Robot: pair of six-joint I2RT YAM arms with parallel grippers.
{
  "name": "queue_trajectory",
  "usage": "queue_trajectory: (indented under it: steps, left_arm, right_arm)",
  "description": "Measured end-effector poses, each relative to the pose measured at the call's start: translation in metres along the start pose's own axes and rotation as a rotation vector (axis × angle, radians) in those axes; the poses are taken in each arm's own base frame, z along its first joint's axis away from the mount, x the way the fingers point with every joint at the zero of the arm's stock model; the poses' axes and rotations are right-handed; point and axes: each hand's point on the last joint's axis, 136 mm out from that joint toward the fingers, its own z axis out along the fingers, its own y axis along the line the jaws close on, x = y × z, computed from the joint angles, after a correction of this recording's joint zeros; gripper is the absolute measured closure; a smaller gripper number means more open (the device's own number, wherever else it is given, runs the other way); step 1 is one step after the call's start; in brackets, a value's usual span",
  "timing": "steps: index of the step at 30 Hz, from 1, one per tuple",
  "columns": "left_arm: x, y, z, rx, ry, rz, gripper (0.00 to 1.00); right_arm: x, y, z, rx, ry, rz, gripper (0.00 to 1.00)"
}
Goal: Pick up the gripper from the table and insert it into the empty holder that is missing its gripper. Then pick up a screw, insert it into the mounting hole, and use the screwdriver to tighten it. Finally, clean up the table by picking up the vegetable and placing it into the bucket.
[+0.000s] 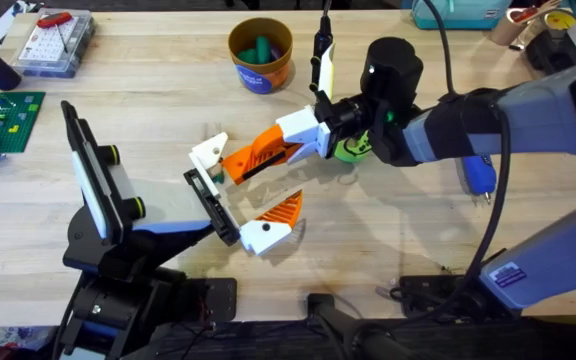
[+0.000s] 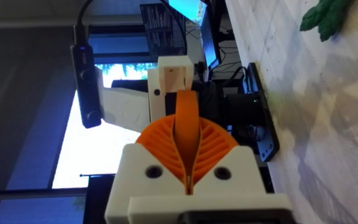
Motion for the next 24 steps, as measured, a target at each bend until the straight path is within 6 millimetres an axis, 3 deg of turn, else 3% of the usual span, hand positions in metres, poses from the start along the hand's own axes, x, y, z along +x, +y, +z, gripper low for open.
queue_trajectory:
  steps: [24]
  left_arm:
    - [-0.001, -0.009, 0.0, 0.055, -0.002, 0.003, 0.011]
  right_arm:
    - [0.005, 0.014, -0.012, -0.023, 0.042, -0.064, 0.985]
